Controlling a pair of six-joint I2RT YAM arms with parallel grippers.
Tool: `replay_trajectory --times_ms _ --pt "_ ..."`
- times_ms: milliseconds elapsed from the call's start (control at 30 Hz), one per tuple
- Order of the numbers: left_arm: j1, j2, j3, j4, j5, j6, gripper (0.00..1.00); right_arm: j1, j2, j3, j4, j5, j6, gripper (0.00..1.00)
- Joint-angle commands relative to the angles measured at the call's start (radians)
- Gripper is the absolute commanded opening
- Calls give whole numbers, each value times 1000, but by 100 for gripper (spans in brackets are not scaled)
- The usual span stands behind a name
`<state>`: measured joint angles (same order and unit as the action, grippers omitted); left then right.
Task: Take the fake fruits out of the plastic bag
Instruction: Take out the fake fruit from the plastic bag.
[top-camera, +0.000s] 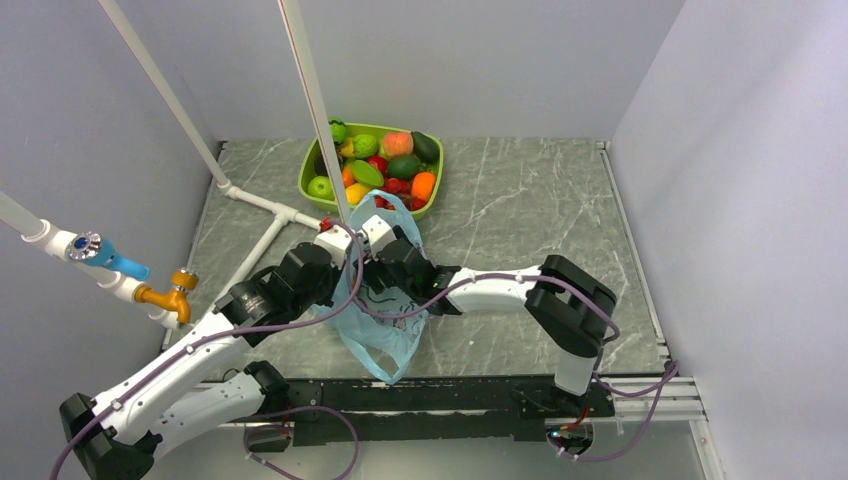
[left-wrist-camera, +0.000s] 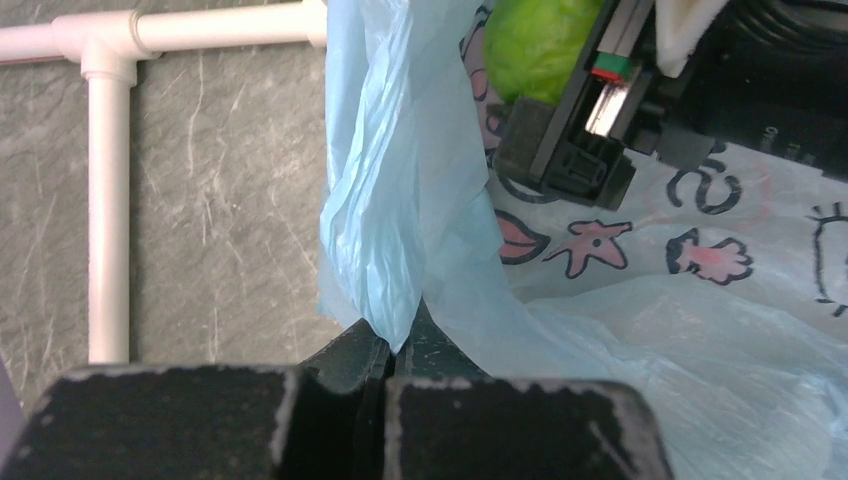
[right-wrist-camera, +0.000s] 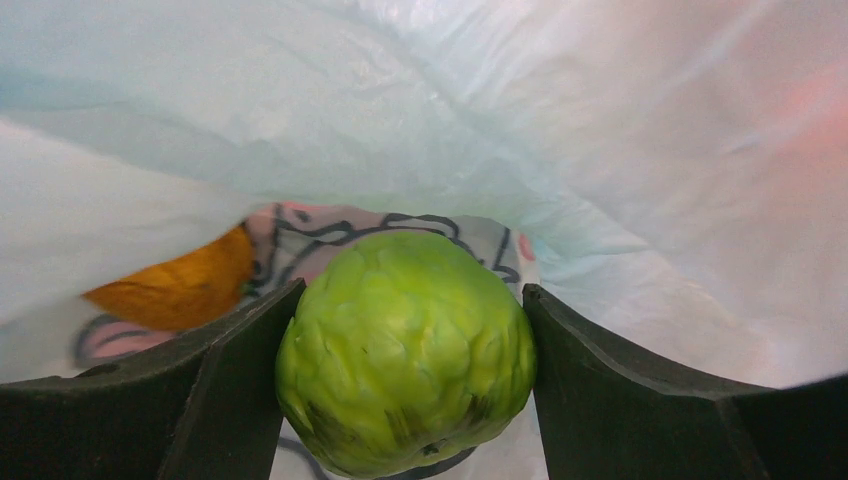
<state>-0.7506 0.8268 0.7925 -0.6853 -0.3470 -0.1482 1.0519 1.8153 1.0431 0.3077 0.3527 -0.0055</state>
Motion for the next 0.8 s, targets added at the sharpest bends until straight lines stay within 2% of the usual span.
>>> replay_trajectory --times_ms 0,133,333,767 --pt "-5 -6 11 4 14 -5 0 13 -88 -65 93 -165 175 3" --pt "-5 -9 11 5 16 -5 0 17 -116 -122 124 -241 250 0" --pt "-4 -13 13 4 18 -7 0 15 -199 -170 130 -318 265 0" --pt "-4 -44 14 -2 -26 -18 0 -39 -512 -291 149 -294 273 0"
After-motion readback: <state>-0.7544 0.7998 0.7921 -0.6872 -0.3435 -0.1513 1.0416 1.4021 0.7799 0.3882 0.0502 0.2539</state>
